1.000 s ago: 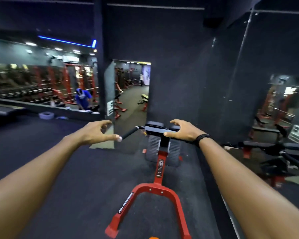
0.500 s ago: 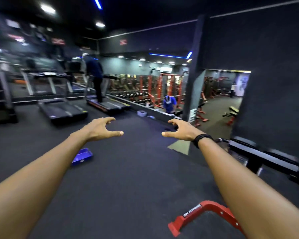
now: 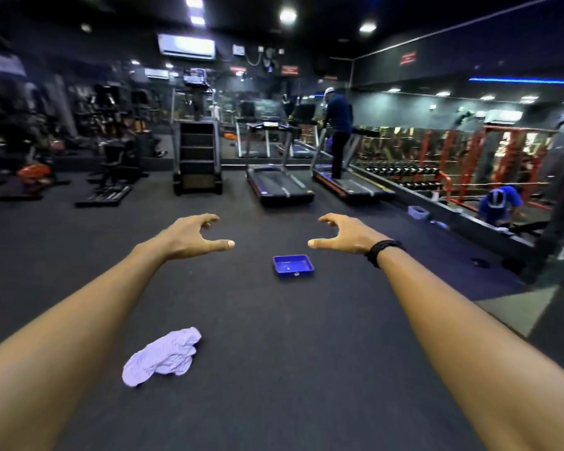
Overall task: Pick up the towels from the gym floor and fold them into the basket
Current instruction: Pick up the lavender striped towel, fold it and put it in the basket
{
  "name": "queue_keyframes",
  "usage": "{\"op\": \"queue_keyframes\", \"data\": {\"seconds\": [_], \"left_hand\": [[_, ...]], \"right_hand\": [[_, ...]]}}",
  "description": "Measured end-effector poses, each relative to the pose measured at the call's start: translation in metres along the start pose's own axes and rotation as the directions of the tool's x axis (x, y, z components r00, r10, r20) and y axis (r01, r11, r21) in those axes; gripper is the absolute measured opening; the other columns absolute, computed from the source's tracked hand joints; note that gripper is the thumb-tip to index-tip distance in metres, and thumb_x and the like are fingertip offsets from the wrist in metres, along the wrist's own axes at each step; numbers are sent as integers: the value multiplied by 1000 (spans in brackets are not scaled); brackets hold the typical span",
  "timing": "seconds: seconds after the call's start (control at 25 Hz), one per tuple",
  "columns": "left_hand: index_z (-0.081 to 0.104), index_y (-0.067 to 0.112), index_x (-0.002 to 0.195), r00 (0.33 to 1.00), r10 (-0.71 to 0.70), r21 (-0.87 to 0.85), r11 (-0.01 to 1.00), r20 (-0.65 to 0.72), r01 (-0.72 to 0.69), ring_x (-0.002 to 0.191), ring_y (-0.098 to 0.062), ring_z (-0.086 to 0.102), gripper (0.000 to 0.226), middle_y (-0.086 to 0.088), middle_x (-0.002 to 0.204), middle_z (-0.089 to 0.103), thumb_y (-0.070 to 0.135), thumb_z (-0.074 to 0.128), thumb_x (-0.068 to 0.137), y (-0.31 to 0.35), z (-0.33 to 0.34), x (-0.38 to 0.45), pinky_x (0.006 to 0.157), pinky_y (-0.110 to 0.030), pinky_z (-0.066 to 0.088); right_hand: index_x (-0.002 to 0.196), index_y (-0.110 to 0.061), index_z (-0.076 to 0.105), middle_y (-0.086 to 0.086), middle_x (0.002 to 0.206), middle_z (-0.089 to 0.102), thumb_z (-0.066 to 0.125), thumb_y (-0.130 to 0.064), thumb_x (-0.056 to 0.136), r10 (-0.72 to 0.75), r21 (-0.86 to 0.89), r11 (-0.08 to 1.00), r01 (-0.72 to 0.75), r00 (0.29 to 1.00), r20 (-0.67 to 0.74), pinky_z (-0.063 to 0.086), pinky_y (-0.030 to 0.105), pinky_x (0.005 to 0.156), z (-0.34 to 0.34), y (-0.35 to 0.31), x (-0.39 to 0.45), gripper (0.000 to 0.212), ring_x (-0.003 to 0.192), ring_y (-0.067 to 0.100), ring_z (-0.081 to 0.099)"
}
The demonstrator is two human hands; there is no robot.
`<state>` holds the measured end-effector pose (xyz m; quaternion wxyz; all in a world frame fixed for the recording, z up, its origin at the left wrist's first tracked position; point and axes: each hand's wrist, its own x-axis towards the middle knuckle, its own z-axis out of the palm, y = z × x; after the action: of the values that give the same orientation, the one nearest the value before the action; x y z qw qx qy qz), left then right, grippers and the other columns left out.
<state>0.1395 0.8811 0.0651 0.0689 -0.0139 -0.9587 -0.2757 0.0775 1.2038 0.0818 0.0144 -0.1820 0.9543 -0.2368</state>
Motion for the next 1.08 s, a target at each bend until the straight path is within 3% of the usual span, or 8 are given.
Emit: {"op": "queue_keyframes", "data": {"seconds": [0.28, 0.44, 0.84, 0.96, 1.08], "left_hand": [[39, 31, 142, 990, -134, 37, 990, -35, 135, 130, -20, 46, 117, 0, 141, 49, 90, 56, 43, -144, -72, 16, 108, -43, 38], [39, 31, 142, 975, -212, 69, 974, -65, 216, 130, -19, 46, 113, 0, 141, 50, 88, 53, 45, -221, -109, 24, 108, -44, 38], [39, 30, 142, 922, -365, 70, 924, -132, 376, 132, -18, 44, 118, -1, 141, 47, 92, 52, 42, -362, -159, 62, 108, -43, 37], [40, 29, 142, 902, -391, 50, 913, -183, 406, 132, -19, 43, 110, -2, 142, 47, 88, 55, 50, -403, -177, 99, 108, -43, 37], [40, 27, 142, 883, -408, 0, 908, -233, 419, 133, -20, 42, 89, -3, 144, 45, 70, 67, 69, -443, -197, 146, 109, -40, 35]], "right_hand": [[141, -20, 42, 3, 147, 42, 71, -53, 77, -121, 45, 992, 117, 989, 82, 30, 31, 109, 89, -122, 125, 78, 136, 17, 39], [141, -21, 42, 5, 147, 43, 71, -55, 76, -196, 86, 979, 186, 972, 129, 32, 34, 110, 137, -192, 189, 79, 135, 18, 40], [144, -20, 38, 1, 152, 36, 68, -56, 79, -332, 78, 943, 322, 915, 230, 31, 37, 111, 219, -290, 333, 80, 139, 20, 34], [143, -21, 39, 2, 151, 37, 68, -57, 78, -351, 86, 936, 340, 911, 218, 33, 39, 111, 229, -307, 399, 80, 138, 21, 36], [142, -23, 40, 4, 147, 41, 68, -59, 77, -353, 126, 934, 333, 912, 206, 36, 39, 108, 237, -323, 471, 79, 134, 22, 41]]}}
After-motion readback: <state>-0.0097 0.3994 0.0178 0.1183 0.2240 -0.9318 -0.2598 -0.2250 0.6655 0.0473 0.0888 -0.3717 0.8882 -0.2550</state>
